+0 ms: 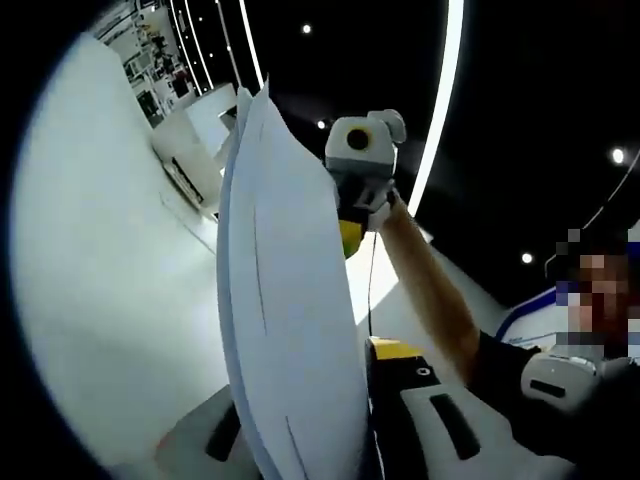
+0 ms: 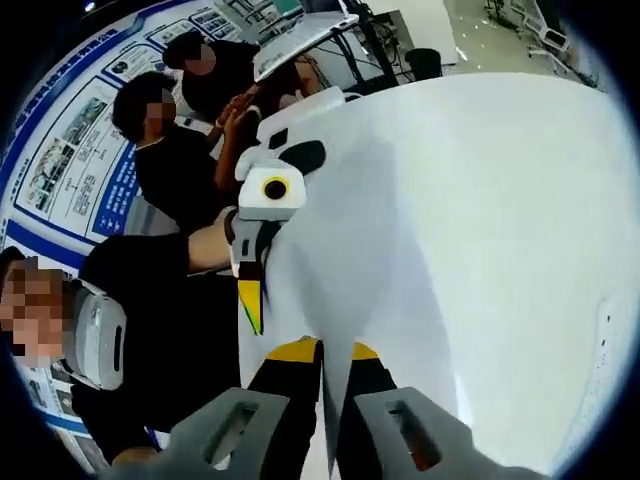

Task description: Organize the stack of printing papers by aligning and flattening the scattered papers on the table

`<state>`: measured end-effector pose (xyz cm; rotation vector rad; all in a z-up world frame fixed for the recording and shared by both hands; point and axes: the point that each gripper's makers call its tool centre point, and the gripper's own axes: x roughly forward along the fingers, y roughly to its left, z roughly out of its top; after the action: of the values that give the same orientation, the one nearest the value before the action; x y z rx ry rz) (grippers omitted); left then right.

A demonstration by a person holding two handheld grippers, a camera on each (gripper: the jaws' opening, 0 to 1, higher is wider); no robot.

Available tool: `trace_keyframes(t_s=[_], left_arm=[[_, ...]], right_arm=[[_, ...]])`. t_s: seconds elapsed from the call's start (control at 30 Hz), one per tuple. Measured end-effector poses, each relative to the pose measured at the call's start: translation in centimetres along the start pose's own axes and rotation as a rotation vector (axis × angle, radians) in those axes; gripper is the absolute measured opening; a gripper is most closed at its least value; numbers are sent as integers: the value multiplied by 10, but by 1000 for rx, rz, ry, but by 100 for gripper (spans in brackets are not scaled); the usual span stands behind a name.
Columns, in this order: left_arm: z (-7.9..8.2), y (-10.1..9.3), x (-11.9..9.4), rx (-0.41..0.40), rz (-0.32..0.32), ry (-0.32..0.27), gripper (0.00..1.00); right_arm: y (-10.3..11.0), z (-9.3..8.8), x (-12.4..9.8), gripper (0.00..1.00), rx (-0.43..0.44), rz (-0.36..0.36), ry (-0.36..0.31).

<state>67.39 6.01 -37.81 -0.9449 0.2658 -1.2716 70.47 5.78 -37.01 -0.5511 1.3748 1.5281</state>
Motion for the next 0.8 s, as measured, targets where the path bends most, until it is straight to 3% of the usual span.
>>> trace_keyframes(t_s=[0.63, 0.8], left_arm=[[1, 6, -1, 9, 27, 12, 16], [-4, 2, 3, 15, 28, 14, 14]], right_arm=[[-3, 5, -1, 0, -21, -20, -17], [-5, 5, -3, 4, 2, -17, -36]])
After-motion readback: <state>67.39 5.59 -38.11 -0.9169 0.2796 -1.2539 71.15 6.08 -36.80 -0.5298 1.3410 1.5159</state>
